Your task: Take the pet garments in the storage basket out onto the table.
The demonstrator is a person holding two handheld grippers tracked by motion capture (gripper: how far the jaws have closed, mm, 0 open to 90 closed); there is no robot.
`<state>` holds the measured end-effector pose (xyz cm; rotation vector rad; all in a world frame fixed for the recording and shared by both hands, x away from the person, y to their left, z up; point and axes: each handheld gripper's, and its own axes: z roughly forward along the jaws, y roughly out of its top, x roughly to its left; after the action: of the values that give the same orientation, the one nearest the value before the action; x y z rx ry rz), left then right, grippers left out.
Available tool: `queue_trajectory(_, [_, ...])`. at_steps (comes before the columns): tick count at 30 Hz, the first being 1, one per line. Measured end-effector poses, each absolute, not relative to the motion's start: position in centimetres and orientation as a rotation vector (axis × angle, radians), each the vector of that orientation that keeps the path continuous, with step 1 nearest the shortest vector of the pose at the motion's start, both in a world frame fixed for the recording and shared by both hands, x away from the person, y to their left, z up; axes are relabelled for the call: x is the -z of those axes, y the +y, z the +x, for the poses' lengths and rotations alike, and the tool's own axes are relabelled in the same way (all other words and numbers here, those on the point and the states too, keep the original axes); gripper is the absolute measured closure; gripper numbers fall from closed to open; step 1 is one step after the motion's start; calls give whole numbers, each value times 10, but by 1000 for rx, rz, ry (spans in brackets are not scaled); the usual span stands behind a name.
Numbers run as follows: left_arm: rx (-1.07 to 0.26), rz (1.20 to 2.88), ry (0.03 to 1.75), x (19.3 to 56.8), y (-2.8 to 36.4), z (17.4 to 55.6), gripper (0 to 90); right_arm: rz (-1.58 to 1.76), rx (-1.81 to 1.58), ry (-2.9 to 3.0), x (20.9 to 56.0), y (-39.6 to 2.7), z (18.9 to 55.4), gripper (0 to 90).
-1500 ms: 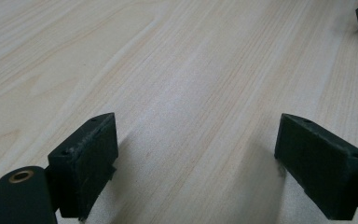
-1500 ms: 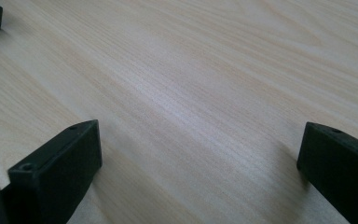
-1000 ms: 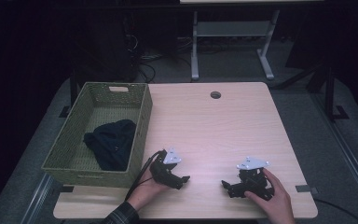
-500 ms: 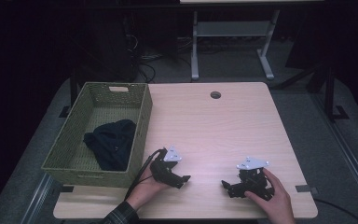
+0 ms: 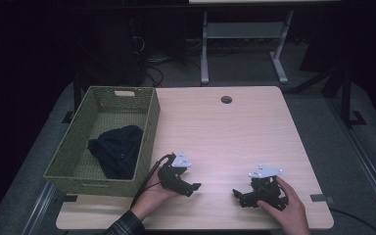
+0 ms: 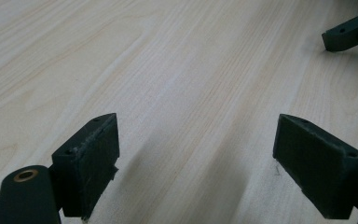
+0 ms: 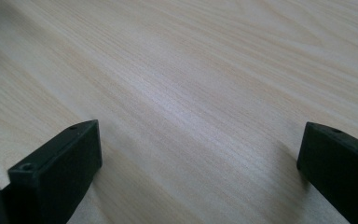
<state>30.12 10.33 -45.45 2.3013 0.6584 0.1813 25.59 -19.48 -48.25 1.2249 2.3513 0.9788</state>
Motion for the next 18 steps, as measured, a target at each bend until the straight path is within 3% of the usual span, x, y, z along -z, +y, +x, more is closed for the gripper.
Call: queue_trajectory(18, [-194,2284,674,440,108,306,142,1225,-980,2351,482,-195,256,0])
